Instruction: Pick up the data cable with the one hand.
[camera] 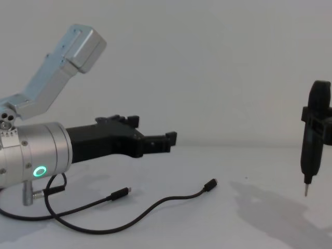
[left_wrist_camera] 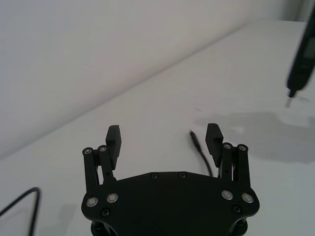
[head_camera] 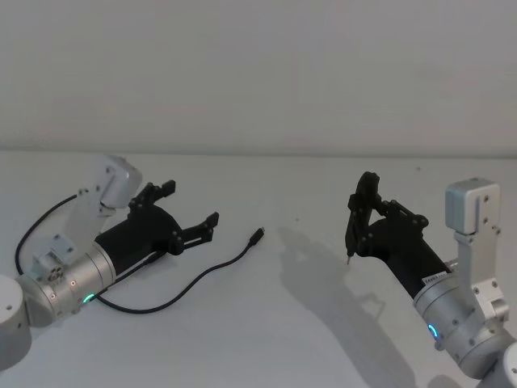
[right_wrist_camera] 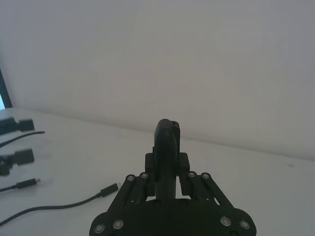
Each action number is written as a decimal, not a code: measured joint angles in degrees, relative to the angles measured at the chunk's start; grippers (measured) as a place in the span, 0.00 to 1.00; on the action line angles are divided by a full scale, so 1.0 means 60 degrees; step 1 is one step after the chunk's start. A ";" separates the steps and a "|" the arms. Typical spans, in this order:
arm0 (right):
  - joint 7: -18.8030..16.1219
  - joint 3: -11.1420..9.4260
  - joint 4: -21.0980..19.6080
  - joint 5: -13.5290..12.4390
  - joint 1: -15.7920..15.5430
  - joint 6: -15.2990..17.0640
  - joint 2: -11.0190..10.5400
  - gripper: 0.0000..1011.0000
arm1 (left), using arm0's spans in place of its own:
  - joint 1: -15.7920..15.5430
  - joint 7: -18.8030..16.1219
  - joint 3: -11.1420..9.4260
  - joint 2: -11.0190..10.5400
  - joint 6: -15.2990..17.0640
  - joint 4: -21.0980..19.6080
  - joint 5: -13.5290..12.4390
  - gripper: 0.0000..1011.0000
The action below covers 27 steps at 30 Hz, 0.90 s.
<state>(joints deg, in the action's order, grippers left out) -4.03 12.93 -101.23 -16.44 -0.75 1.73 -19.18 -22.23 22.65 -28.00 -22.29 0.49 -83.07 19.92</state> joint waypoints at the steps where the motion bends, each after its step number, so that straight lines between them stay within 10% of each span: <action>1: -0.0014 0.0000 0.0000 0.0001 0.0007 -0.0015 0.0006 0.27 | -0.0040 0.0124 -0.0017 -0.0007 0.0027 0.0052 0.0052 0.99; 14: -0.0333 0.0039 0.0001 -0.0004 0.0125 -0.0305 0.0098 0.27 | -0.0859 0.2270 -0.0560 -0.0271 0.1128 0.0777 0.0806 0.99; 27: -0.0654 -0.0091 0.0001 -0.0127 0.0068 -0.0510 0.0120 0.27 | -0.1396 0.2581 -0.1259 -0.0554 0.2232 0.0818 0.0464 0.99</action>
<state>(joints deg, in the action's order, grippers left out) -7.95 12.38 -101.22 -17.20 -0.34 -1.32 -18.46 -30.60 38.14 -35.55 -25.62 13.89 -78.17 22.70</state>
